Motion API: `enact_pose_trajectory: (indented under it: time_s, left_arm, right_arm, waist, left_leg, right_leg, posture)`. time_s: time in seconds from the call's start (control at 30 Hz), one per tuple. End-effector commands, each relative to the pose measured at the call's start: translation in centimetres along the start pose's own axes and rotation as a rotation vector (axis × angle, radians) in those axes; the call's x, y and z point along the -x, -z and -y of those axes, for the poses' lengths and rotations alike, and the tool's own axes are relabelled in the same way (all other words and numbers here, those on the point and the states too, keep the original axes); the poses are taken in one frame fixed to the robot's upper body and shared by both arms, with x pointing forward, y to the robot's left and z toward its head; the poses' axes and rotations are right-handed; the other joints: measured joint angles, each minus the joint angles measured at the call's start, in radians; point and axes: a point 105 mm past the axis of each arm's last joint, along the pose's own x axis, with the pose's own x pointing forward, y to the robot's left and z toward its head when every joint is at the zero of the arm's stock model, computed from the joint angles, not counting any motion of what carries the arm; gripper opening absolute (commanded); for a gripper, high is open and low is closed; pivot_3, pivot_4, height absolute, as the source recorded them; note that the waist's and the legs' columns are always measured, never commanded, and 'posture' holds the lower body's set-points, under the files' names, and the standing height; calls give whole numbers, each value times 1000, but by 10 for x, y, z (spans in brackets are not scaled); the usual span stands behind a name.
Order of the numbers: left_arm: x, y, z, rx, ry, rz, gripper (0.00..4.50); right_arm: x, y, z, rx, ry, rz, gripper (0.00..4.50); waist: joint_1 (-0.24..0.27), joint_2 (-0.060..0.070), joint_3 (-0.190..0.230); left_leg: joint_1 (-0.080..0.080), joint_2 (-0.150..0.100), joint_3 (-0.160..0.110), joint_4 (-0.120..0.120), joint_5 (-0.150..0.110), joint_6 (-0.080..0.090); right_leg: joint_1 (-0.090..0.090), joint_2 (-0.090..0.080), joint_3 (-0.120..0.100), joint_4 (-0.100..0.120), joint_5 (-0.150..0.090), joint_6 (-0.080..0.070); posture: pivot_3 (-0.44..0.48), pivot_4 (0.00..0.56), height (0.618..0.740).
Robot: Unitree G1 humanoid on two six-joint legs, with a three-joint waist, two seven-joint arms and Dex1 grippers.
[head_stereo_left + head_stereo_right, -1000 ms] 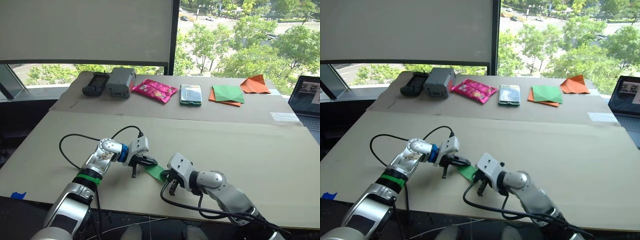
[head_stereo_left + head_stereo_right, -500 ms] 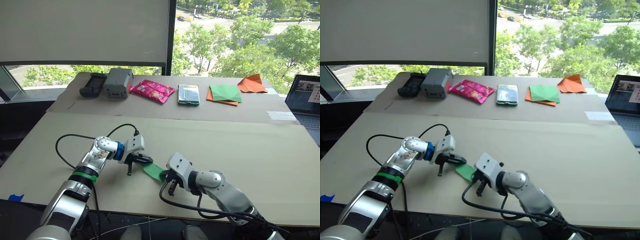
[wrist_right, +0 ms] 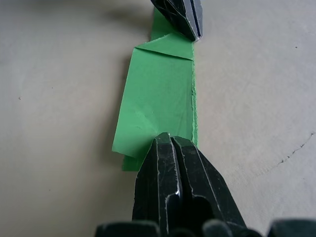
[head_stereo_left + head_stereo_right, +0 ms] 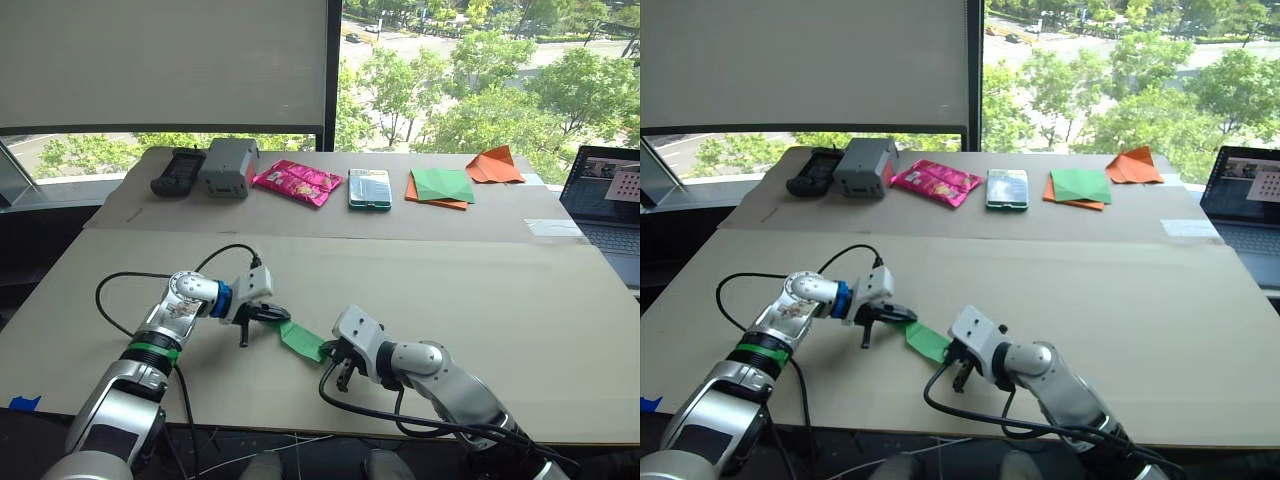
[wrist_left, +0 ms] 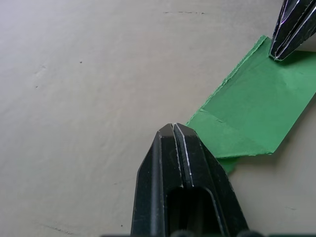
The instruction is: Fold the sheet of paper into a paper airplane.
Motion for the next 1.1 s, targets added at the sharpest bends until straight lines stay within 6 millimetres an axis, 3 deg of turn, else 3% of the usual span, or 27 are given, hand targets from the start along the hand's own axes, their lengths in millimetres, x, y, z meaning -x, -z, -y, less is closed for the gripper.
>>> enact_pose_trajectory:
  time_s: [0.03, 0.37, 0.53, 0.67, 0.8, 0.87, 0.97, 1.1]
  left_arm:
    - [6, 36, 7, 81, -4, -121, 0]
    - [10, 41, 7, 95, -26, -123, 0]
    - [13, 31, 3, 100, -51, -75, 0]
    - [26, 11, -4, 120, -104, 23, 0]
    - [49, -8, -5, 170, -157, 152, 0]
    - [69, -20, 6, 208, -156, 240, 0]
    - [81, -20, 26, 223, -152, 241, 0]
    - [90, -15, 49, 280, -195, 262, 0]
  right_arm:
    - [0, 22, 3, -45, 10, -97, 11]
    - [-1, 22, 3, -42, 6, -98, 11]
    - [0, 18, 5, -18, 10, -78, 11]
    - [7, -10, 8, 24, 18, 59, 11]
    - [27, -43, 14, 9, 36, 215, 11]
    - [44, -58, 15, 34, 45, 279, 11]
    - [59, -63, 11, 65, 46, 292, 11]
    - [70, -54, 0, 108, 48, 297, 1281]
  waist:
    - [0, 0, 0]
    - [0, 0, 0]
    - [0, 0, 0]
    - [0, 0, 2]
    - [2, -1, 8]
    - [3, -2, 11]
    - [4, -4, 12]
    - [16, -5, 13]
  left_leg:
    - [0, 0, 0, 0, 0, 0]
    - [0, 0, 0, 0, 0, 0]
    - [0, 0, 0, 0, 0, 0]
    - [-2, 0, 0, -1, 0, 0]
    - [-8, 0, 0, -1, 3, 4]
    - [-9, 0, 0, -1, 5, 8]
    - [-8, 1, 0, -3, 5, 7]
    - [-6, 0, 1, -8, 0, 0]
  right_leg:
    - [0, 0, 0, 0, 0, 0]
    - [0, 0, 0, 0, 0, 0]
    - [-1, 0, 0, 0, 0, 0]
    - [-3, 0, 0, 1, 0, 0]
    - [-9, 0, 0, 2, 3, 4]
    - [-9, 0, 0, 2, 5, 6]
    - [-9, 0, 0, 0, 4, 5]
    - [-9, -3, 0, -2, 0, -3]
  posture:
    - [0, 150, 736]
    - [0, 150, 736]
    - [0, 150, 736]
    - [0, 150, 736]
    - [0, 150, 736]
    - [0, 150, 736]
    - [0, 150, 736]
    - [0, 150, 736]
